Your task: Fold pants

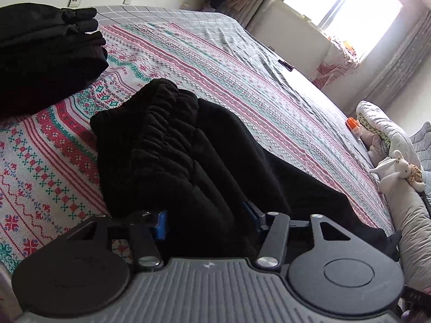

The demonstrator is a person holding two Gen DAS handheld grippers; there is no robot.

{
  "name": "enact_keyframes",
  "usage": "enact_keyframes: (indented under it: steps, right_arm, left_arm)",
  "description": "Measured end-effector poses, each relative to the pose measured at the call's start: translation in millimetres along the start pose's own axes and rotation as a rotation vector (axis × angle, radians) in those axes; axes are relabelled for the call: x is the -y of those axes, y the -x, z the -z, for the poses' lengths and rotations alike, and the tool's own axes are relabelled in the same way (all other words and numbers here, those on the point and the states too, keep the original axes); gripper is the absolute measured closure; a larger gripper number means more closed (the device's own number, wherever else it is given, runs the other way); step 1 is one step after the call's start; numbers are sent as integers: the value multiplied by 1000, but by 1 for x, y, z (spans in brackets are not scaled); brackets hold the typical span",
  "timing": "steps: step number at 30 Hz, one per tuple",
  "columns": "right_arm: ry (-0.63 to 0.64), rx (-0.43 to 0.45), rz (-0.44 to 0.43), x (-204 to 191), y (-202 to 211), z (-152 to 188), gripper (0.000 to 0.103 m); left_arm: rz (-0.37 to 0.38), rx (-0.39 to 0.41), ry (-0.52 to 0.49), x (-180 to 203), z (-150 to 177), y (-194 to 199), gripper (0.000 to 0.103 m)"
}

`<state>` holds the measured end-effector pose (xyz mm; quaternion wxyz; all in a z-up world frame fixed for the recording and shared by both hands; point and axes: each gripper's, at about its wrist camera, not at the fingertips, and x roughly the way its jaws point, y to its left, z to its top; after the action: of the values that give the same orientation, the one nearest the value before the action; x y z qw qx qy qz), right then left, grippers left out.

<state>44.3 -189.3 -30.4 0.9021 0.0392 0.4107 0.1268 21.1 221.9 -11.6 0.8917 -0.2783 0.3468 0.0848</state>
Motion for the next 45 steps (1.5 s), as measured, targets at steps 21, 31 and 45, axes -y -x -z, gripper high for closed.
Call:
enact_keyframes:
  steps: [21, 31, 45]
  right_arm:
    - [-137, 252, 303, 65, -20, -41, 100]
    - [-54, 418, 231, 31, 73, -31, 100]
    - [66, 74, 119, 9, 71, 79, 101]
  left_arm:
    - [-137, 141, 63, 1, -22, 5, 65]
    - [-83, 151, 24, -12, -79, 1, 67]
    - [-222, -34, 36, -54, -45, -3, 66]
